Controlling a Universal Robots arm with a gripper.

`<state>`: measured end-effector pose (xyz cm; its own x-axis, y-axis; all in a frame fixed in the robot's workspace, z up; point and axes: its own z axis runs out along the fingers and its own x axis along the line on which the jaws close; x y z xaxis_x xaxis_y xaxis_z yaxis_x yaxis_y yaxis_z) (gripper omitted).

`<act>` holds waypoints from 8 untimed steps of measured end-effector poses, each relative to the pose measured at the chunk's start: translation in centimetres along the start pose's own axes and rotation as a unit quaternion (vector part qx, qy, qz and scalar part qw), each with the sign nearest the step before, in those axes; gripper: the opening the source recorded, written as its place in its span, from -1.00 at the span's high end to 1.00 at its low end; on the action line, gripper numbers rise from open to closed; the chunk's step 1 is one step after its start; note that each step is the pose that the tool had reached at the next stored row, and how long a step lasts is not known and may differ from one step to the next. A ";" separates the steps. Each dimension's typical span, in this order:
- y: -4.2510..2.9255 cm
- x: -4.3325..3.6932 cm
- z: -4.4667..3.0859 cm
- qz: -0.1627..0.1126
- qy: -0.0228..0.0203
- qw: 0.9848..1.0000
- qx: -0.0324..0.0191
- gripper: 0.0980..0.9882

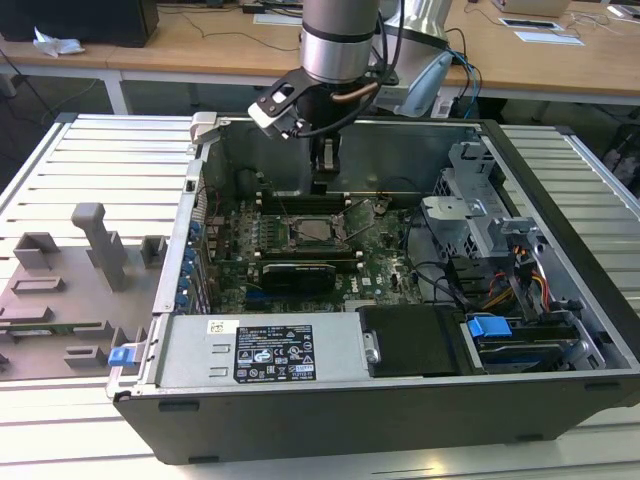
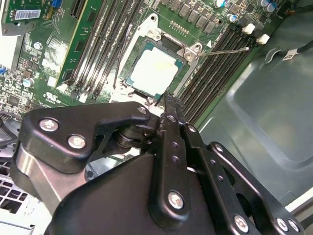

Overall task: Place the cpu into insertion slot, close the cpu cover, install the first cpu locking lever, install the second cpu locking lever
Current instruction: 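Close the cpu cover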

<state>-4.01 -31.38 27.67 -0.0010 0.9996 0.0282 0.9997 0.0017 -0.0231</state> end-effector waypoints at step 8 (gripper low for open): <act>1.59 0.00 -0.04 0.000 0.000 1.000 0.000 0.98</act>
<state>-2.42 -31.38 27.67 -0.0008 0.9996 0.0279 0.9997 0.0015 -0.0234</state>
